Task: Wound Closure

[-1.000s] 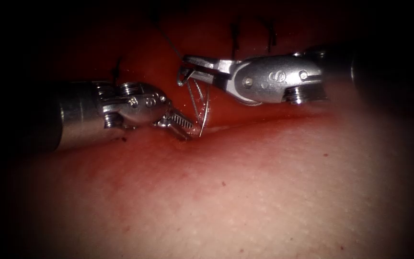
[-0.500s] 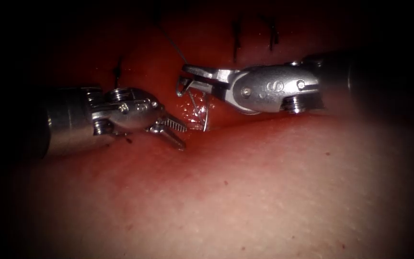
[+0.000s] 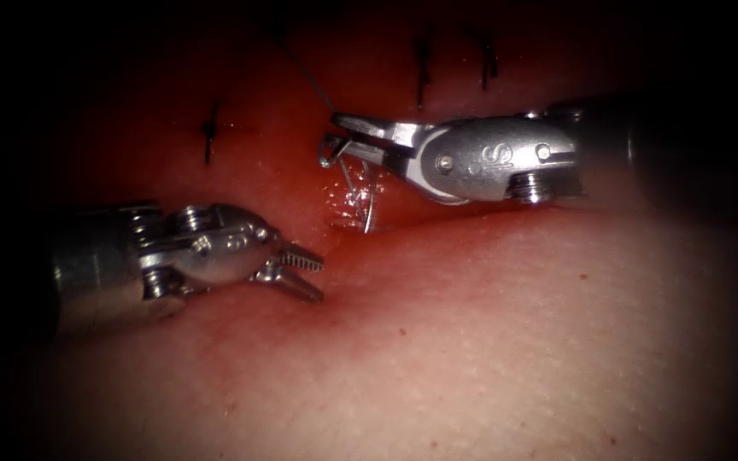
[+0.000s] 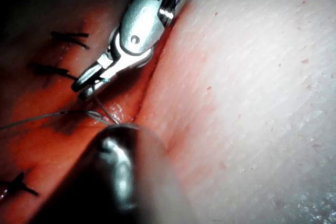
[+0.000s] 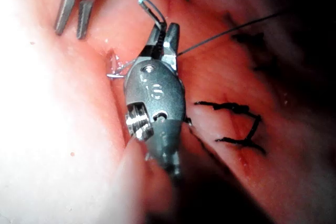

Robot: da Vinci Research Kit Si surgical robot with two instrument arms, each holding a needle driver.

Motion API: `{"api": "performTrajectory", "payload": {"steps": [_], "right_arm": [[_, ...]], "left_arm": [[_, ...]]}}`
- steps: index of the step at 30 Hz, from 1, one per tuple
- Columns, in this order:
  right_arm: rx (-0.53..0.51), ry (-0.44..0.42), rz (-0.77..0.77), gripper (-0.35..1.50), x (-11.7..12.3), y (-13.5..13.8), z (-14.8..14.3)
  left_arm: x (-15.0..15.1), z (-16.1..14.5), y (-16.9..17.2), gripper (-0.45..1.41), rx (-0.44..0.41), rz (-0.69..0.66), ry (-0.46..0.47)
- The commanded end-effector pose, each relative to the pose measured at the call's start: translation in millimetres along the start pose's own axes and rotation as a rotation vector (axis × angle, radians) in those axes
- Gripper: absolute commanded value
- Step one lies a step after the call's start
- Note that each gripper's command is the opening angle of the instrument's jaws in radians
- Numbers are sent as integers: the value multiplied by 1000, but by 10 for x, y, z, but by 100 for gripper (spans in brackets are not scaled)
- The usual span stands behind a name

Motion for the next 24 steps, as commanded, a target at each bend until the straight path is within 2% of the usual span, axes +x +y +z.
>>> {"api": "performTrajectory", "payload": {"steps": [1, 9, 13, 24], "right_arm": [[-3, -1, 18, -35, -3, -1, 11], [-21, 0, 67, -35, -3, 0, 11], [-23, -3, 89, -35, -3, 5, 11], [-48, -22, 275, -35, -11, 18, 13]], "left_arm": [[5, 4, 2, 32, 6, -6, 1], [15, 1, 27, 27, 32, 6, 14], [19, 4, 27, 25, 39, 6, 21], [11, 17, 22, 20, 46, 15, 20]]}}
